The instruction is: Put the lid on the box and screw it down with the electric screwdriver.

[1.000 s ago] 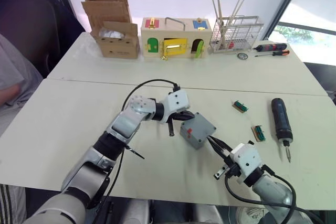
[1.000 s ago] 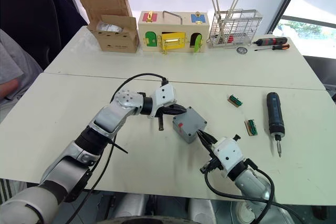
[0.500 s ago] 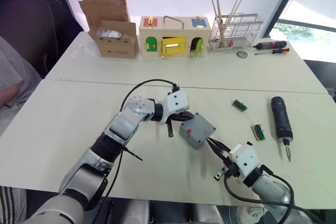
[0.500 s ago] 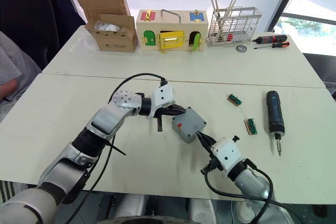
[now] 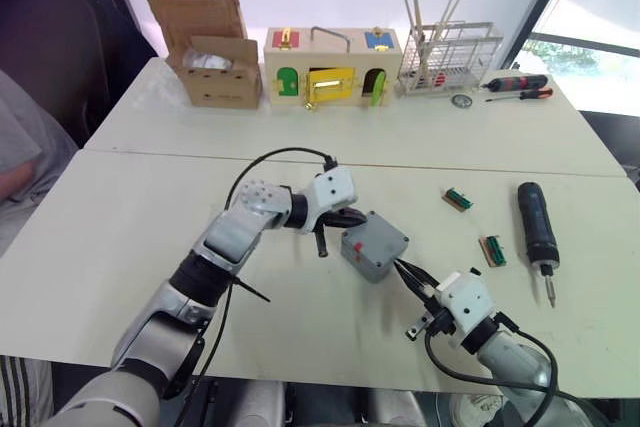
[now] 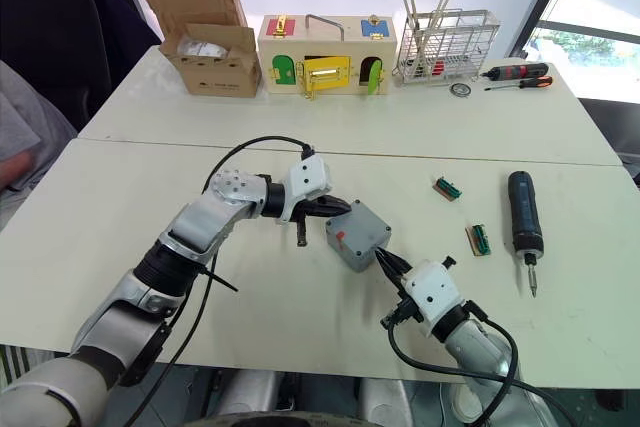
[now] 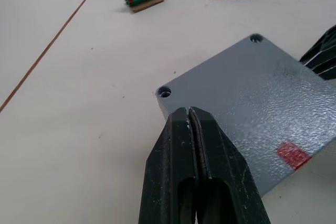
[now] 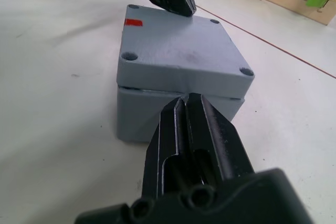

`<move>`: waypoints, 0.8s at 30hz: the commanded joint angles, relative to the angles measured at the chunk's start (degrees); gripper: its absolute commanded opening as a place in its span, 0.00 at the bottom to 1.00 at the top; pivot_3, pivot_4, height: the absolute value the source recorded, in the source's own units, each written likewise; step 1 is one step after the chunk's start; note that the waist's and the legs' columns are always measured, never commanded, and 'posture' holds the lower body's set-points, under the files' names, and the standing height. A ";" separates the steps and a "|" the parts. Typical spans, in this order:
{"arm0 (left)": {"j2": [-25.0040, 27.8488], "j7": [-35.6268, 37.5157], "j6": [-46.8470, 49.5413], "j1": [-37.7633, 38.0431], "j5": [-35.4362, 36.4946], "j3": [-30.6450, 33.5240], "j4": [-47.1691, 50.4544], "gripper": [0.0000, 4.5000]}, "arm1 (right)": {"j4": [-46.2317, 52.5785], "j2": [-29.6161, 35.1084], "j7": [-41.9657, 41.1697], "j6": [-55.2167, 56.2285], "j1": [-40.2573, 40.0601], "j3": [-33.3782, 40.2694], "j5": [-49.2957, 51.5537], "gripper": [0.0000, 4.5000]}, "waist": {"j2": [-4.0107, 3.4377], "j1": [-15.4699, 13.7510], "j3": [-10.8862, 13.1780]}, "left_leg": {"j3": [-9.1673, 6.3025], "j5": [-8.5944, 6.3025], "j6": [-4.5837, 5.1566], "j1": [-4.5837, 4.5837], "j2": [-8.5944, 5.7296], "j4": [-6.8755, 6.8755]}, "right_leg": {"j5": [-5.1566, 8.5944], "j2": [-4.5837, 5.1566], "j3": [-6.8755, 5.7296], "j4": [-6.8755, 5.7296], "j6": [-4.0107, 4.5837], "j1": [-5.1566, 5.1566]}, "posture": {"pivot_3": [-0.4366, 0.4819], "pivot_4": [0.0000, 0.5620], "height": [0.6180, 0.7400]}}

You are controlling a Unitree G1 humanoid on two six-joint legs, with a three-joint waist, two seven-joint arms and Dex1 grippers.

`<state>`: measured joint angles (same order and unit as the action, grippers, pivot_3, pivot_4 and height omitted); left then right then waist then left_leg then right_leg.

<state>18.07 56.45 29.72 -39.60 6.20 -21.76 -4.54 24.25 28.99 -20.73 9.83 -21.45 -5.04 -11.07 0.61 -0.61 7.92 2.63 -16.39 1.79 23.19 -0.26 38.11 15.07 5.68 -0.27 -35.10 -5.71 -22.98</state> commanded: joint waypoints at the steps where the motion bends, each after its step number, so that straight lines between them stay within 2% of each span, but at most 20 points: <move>1: 0.36 0.95 2.60 0.45 2.87 1.93 2.31 0.00 | -0.21 -0.15 0.20 0.94 0.30 1.23 0.15 0.02 | 0.00 -0.04 0.02 | 0.00 0.04 -0.06 0.18 0.00 0.00 | -0.01 0.00 0.00 -0.04 0.00 -0.21 | 0.48 0.27 0.92; 9: 0.10 -0.20 4.14 1.46 5.90 3.68 5.74 0.00 | -1.29 0.15 -0.09 1.58 0.47 1.49 0.11 0.02 | -0.16 -0.08 0.56 | 0.02 0.10 -0.15 0.34 -0.02 -0.05 | -0.02 -0.04 -0.02 -0.10 -0.01 -0.40 | 0.48 0.27 0.92; 14: -2.90 -5.42 9.94 -0.21 14.07 14.32 7.38 0.00 | -0.45 0.14 -0.11 1.20 -0.92 3.08 0.97 0.02 | -0.12 -0.12 0.69 | 0.02 0.12 -0.17 0.34 -0.03 -0.01 | -0.03 -0.06 -0.03 -0.13 -0.02 -0.39 | 0.48 0.27 0.92; 19: -2.53 -9.43 13.35 -0.11 17.10 19.43 6.02 0.00 | 1.11 -1.07 -0.27 -1.42 -2.00 4.55 3.49 0.02 | -0.12 -0.11 0.69 | 0.02 0.16 -0.21 0.32 -0.04 -0.01 | -0.04 -0.12 -0.06 -0.20 -0.05 -0.38 | 0.48 0.27 0.92; 24: 0.49 -8.91 6.57 3.68 8.98 10.87 -1.08 0.00 | 2.87 -1.51 -2.97 -6.82 -2.31 4.54 7.71 0.02 | -0.13 -0.11 0.69 | 0.02 0.19 -0.24 0.15 -0.05 0.05 | -0.04 -0.16 -0.08 -0.30 -0.05 -0.22 | 0.48 0.27 0.92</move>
<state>18.57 46.60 39.10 -36.76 17.16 -7.89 -4.89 24.25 27.94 -22.95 4.29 -24.07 -1.37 -5.33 0.48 -0.72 8.60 2.64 -16.20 1.55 23.34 -0.31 38.16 15.03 5.52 -0.34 -35.42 -5.76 -23.20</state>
